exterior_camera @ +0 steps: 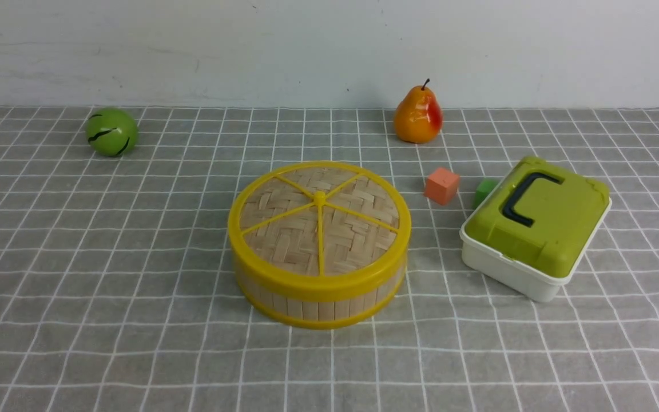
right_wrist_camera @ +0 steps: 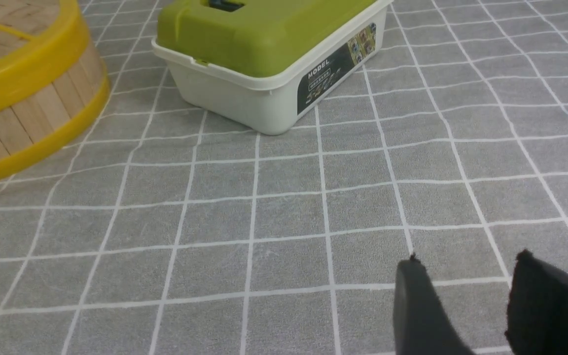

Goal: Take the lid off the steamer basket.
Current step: Use the left arm to lift the lid of the steamer

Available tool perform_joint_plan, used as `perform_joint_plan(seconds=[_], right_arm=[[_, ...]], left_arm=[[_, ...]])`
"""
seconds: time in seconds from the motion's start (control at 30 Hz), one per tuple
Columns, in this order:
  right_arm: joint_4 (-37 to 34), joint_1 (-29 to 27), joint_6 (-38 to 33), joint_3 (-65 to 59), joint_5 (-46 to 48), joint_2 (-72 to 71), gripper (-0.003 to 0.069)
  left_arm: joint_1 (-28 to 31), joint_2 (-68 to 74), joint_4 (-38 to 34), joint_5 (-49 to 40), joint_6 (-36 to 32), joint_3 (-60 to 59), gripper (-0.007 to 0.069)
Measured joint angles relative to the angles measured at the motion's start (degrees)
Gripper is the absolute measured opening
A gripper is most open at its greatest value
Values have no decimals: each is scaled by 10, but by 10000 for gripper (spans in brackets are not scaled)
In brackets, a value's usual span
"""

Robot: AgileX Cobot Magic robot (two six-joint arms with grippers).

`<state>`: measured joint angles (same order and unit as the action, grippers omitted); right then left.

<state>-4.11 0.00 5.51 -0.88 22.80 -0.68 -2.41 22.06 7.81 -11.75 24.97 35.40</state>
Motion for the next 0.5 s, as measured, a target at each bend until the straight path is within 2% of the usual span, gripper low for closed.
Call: perform_joint_plan(seconds=[0.07,0.13,0.23,0.37,0.43,0.5], right_arm=[[0,0,0,0,0,0,241],[0,0,0,0,0,0,241],[0,0,0,0,0,0,241],[0,0,0,0,0,0,241],[0,0,0,0,0,0,241],[0,0,0,0,0,0,241]], left_arm=[[0,64,1,-44,-1,18,238],[0,118,2,-48,-1,23,238],[0,179,1,-29,3,23,238],[0,295,-33,11,46,28,238],[0,346,-55,-20,55,43,238],[-12,408,-78,-109,31,96,238]])
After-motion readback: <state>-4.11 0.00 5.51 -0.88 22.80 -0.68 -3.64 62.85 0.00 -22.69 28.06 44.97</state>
